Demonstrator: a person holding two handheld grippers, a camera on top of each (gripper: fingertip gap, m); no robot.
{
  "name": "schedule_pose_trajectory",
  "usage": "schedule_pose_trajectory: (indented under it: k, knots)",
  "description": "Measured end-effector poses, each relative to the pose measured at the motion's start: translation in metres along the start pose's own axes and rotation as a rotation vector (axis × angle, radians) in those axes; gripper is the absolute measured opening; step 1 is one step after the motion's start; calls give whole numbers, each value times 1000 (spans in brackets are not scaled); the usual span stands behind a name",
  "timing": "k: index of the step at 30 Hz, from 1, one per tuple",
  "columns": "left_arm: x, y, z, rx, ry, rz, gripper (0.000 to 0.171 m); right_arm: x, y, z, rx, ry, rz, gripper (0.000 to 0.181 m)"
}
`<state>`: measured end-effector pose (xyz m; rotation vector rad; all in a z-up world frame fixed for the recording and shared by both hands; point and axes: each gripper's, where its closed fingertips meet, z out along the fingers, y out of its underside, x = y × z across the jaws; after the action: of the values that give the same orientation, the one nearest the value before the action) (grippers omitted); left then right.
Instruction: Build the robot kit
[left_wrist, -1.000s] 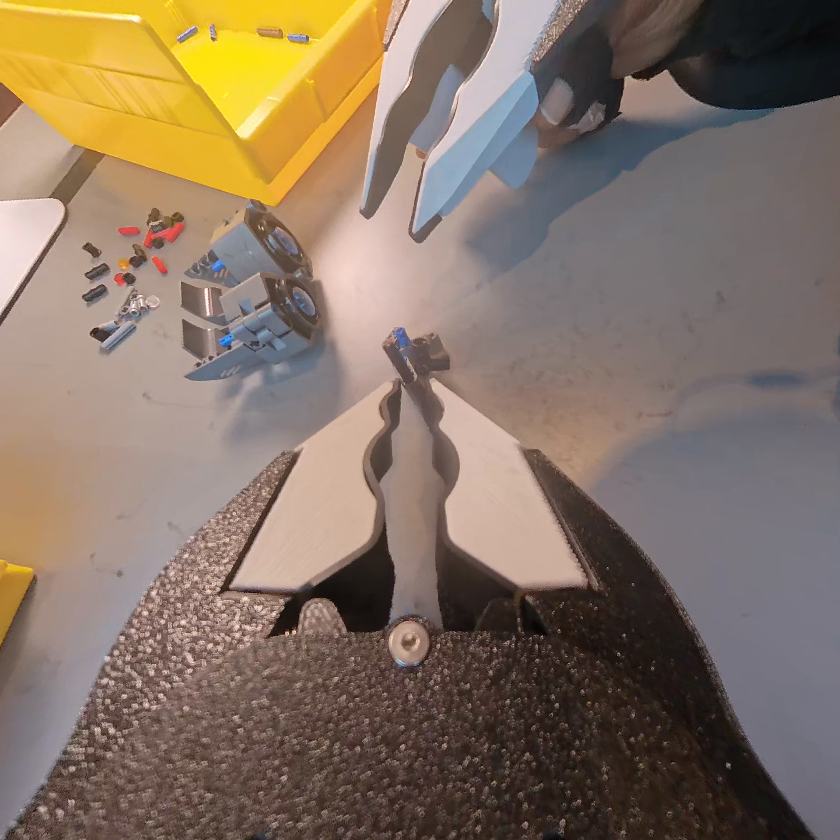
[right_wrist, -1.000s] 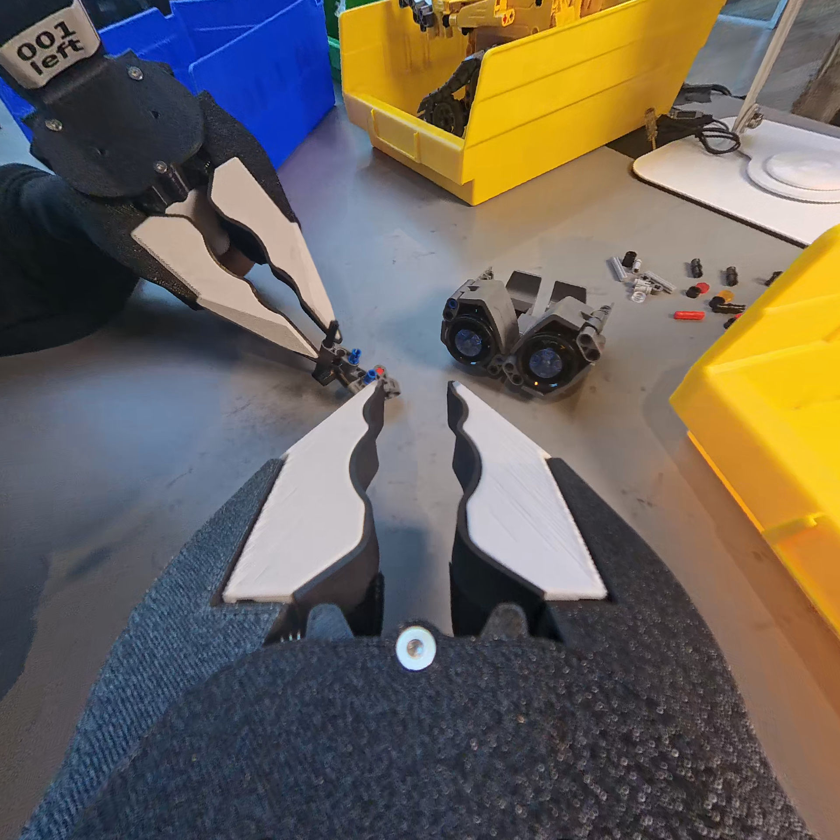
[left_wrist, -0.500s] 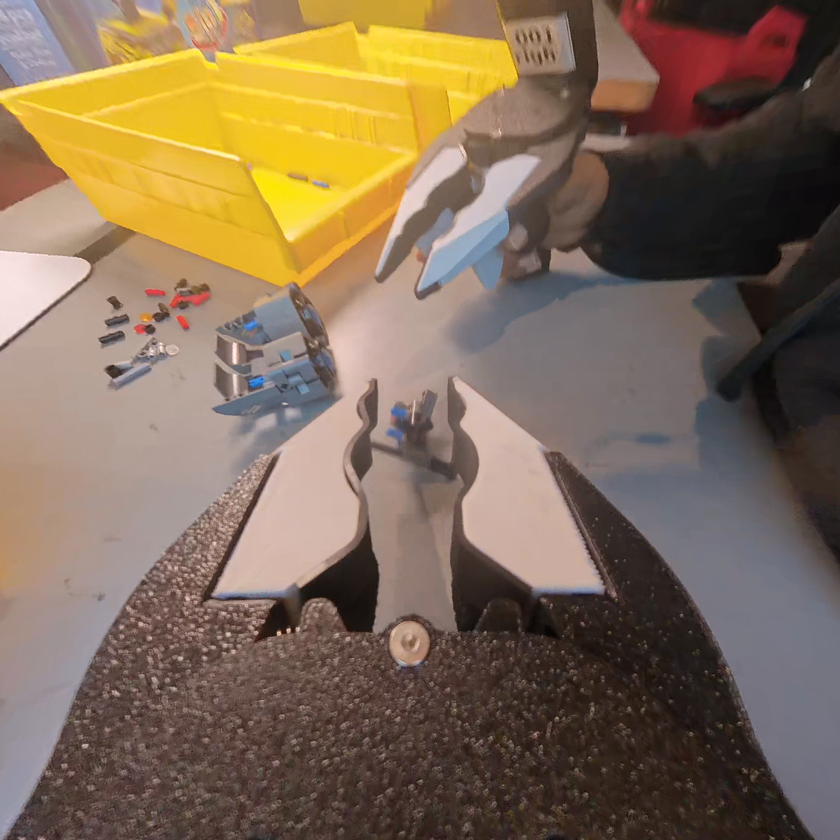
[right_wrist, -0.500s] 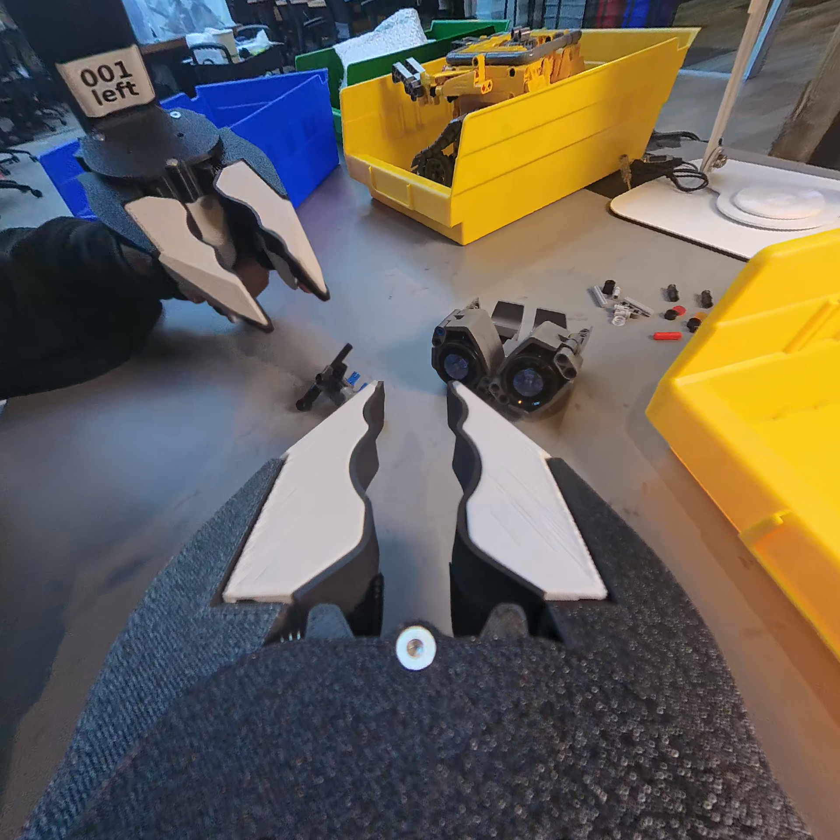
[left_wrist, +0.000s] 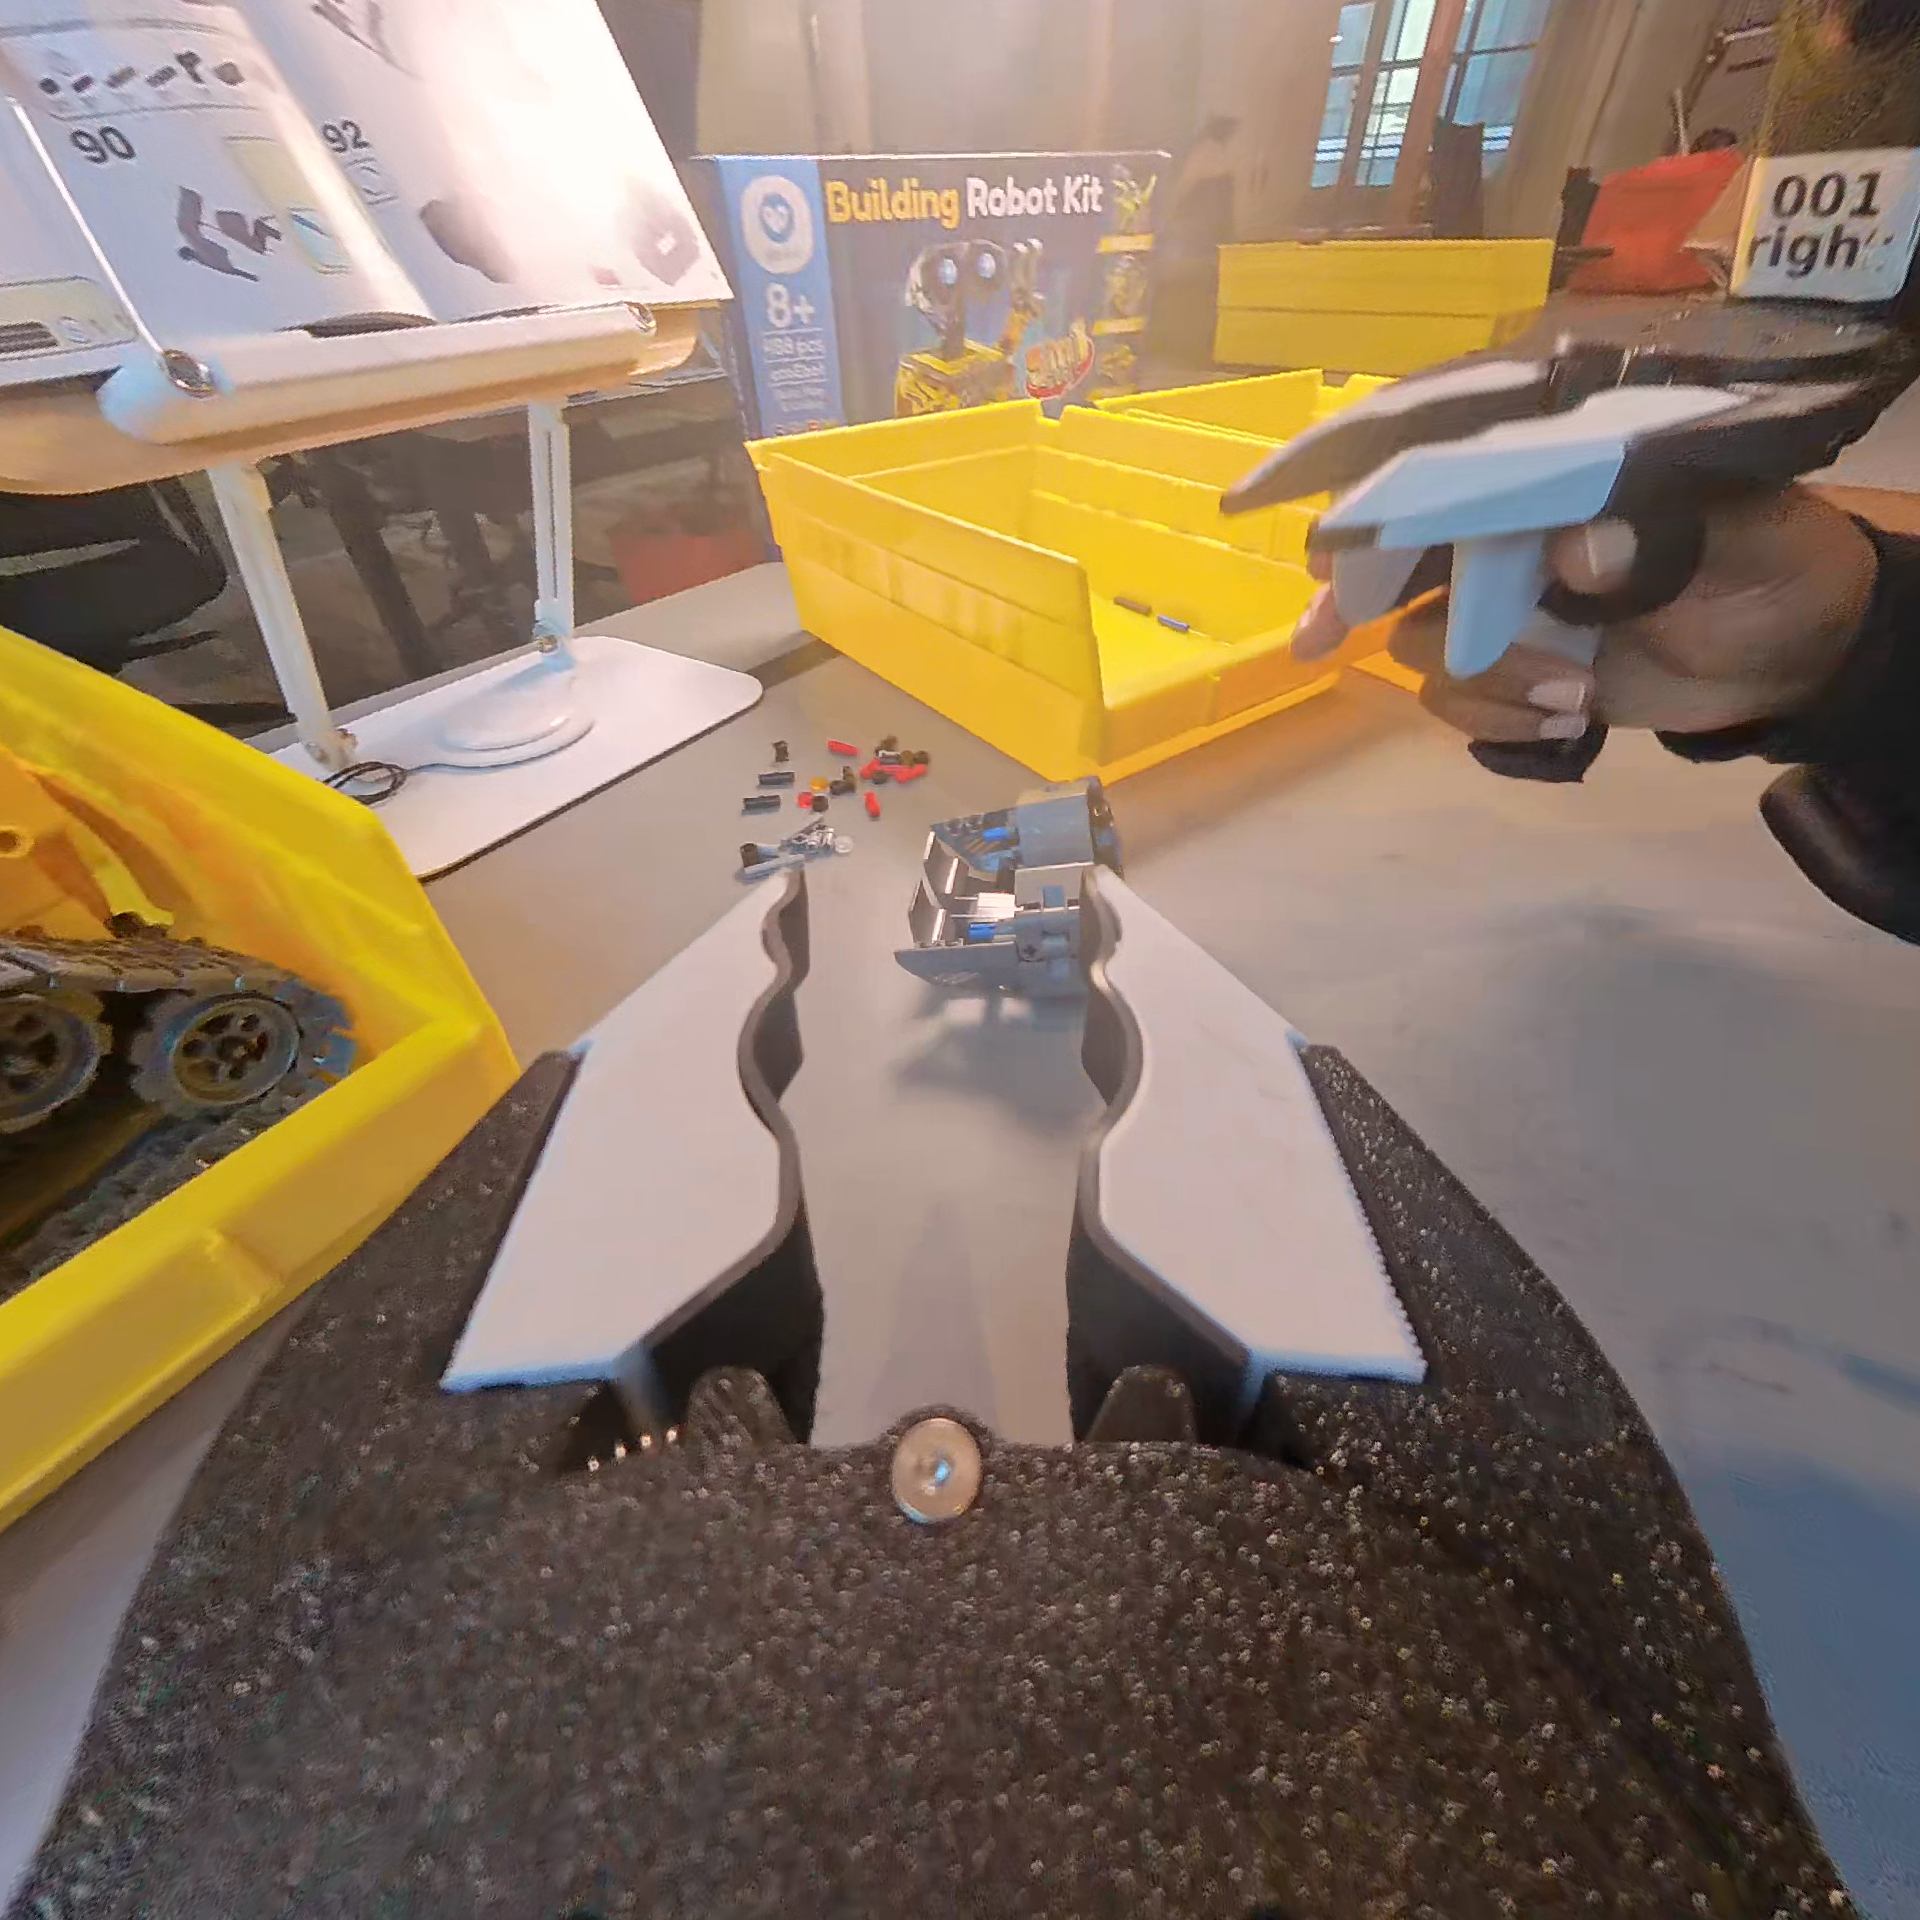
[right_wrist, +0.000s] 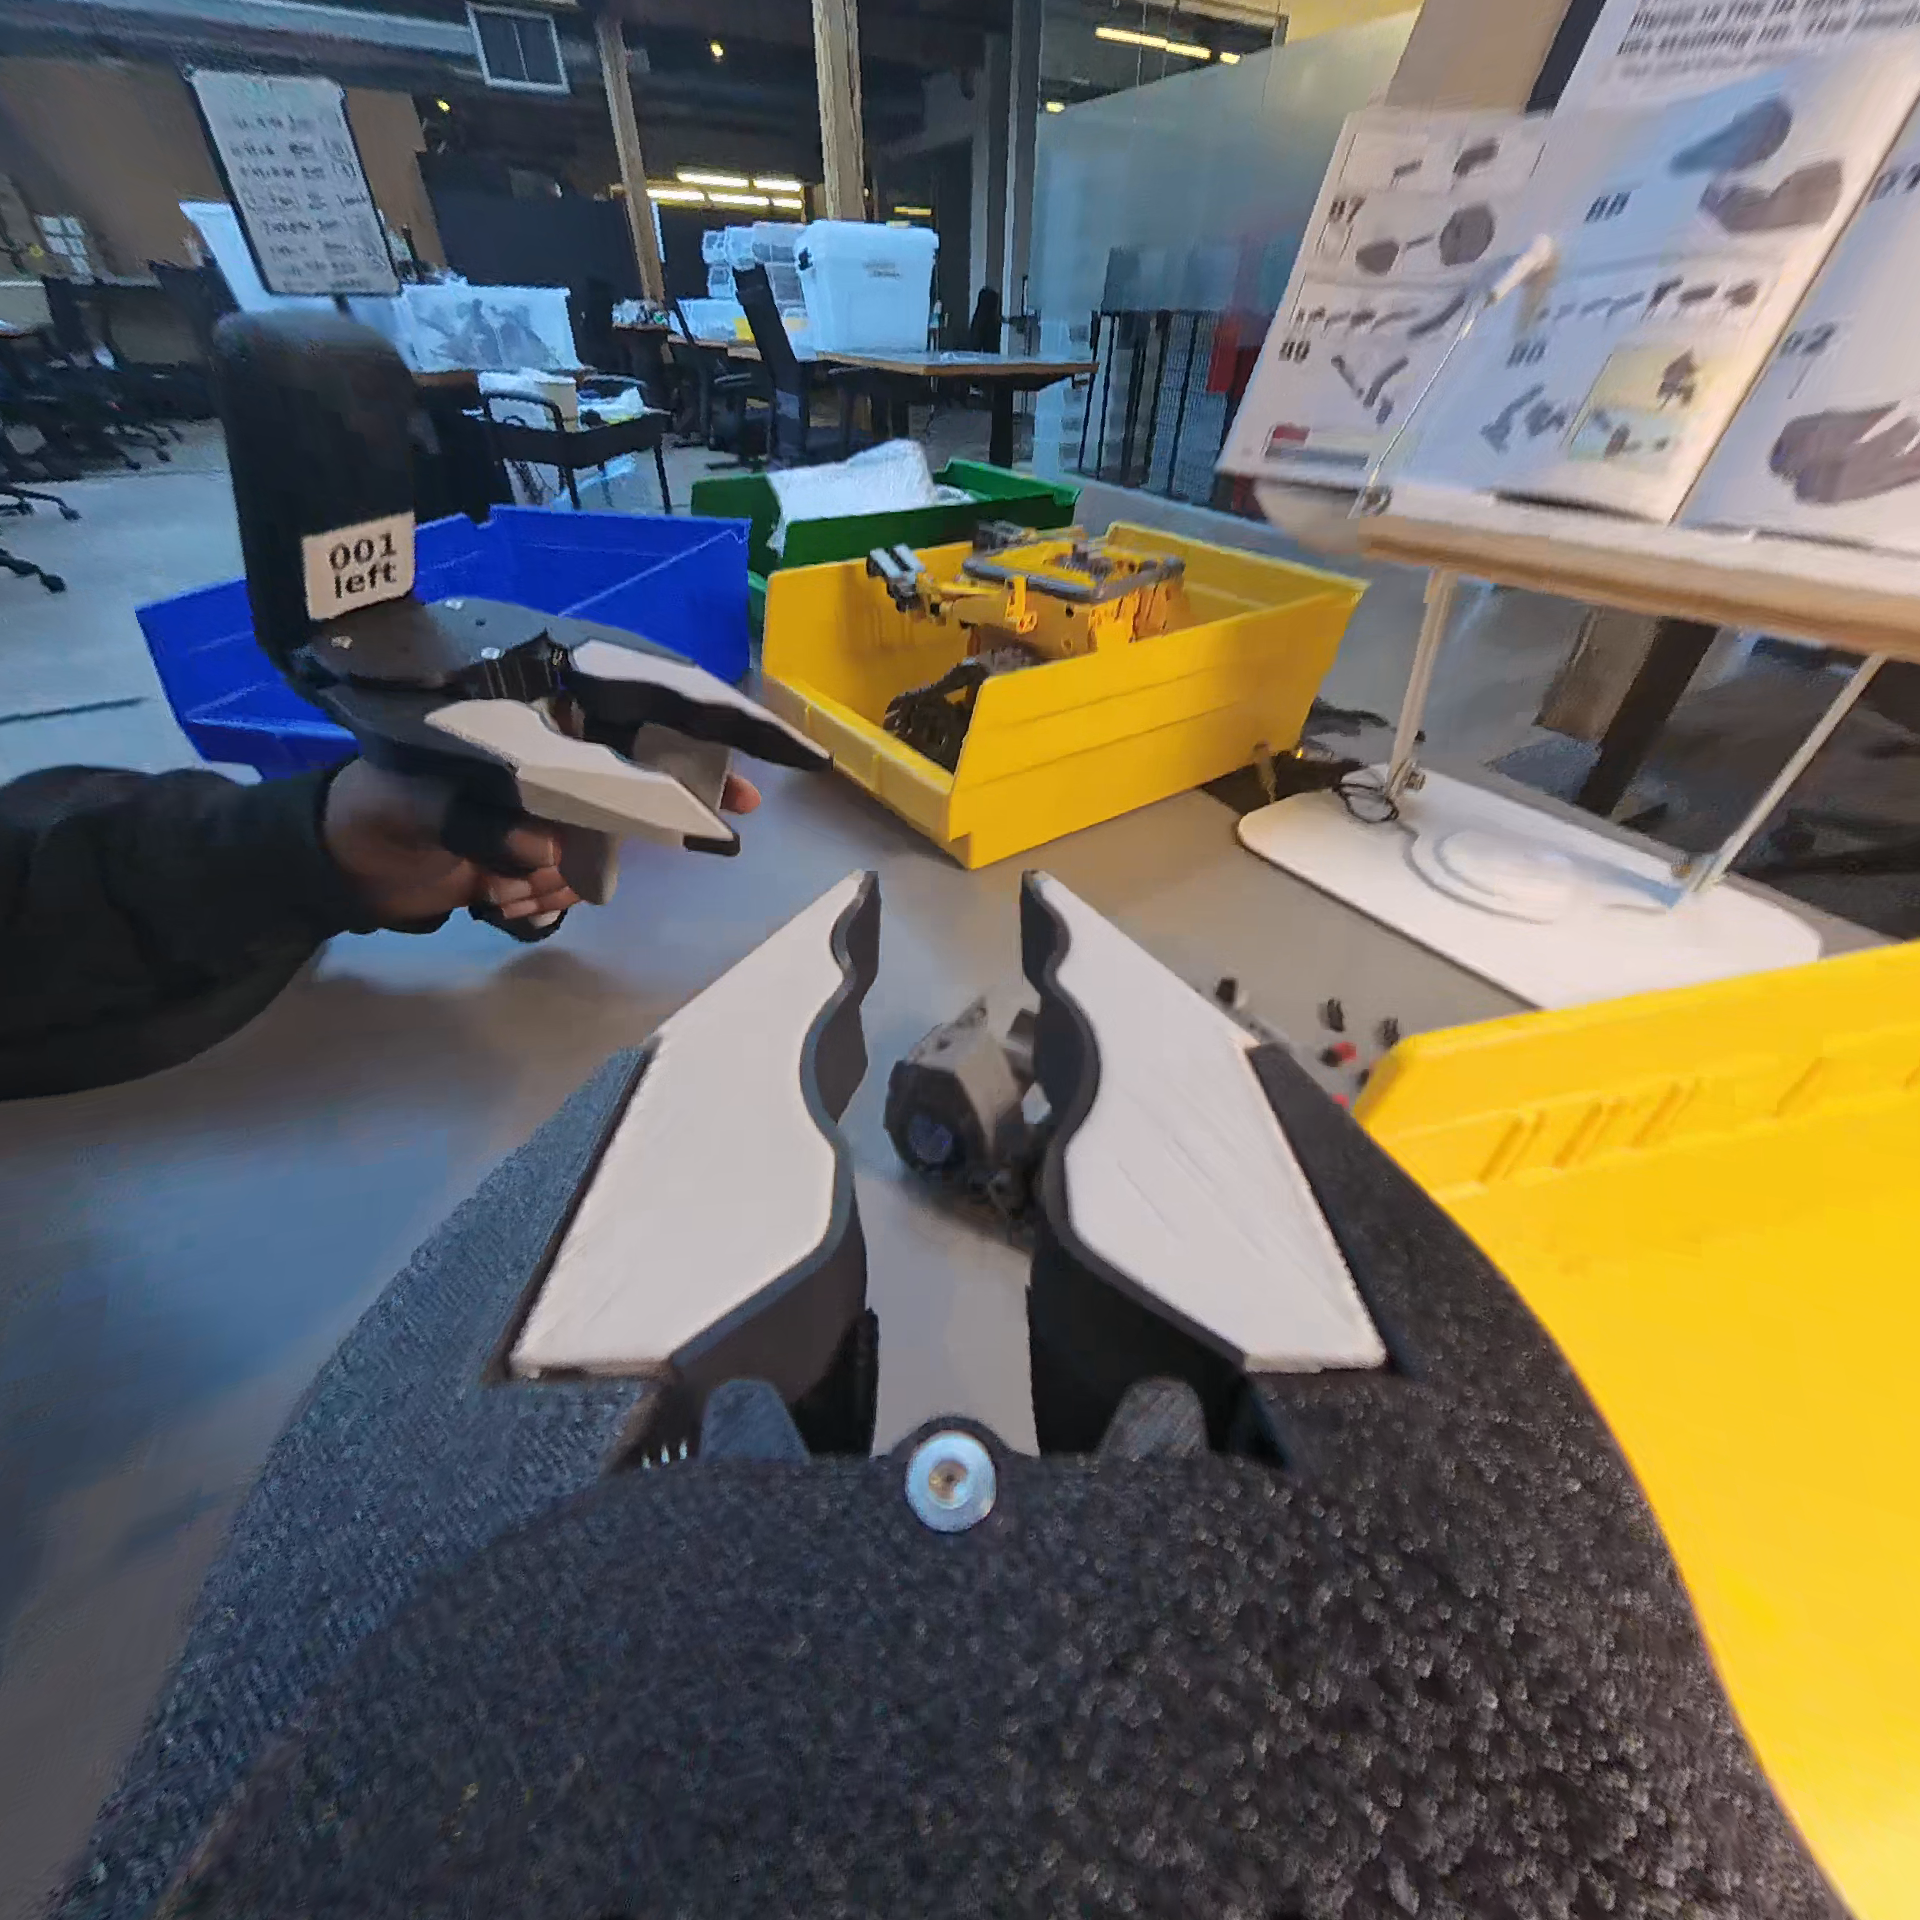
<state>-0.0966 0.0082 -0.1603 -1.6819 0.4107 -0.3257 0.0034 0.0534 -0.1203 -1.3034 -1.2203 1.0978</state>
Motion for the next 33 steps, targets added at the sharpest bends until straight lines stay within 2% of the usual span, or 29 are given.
schedule_pose_trajectory:
  k: [6, 10, 13, 16, 20, 26, 33]
  knots:
    - [-10, -3, -3, 22, -57, -11, 49, 59, -78, 19, 81, 118, -171, 21]
    - [-11, -3, -3, 17, -58, -29, 50, 117, -120, 53, 138, 174, -183, 20]
    - [-12, -2, -3, 9, -65, -20, 50, 162, -141, 85, 175, 212, -176, 15]
    - [-12, -1, -3, 4, -68, -14, 50, 208, -146, 118, 176, 270, -173, 6]
    - [-12, 1, -2, -2, -64, -24, 50, 247, -146, 153, 146, 314, -170, 0]
    - [-13, 1, -2, 15, -31, -110, 49, 268, -141, 183, 87, 320, -178, 0]
    - [-16, -1, -3, 34, -10, -181, 49, 278, -133, 189, 50, 337, -183, 0]
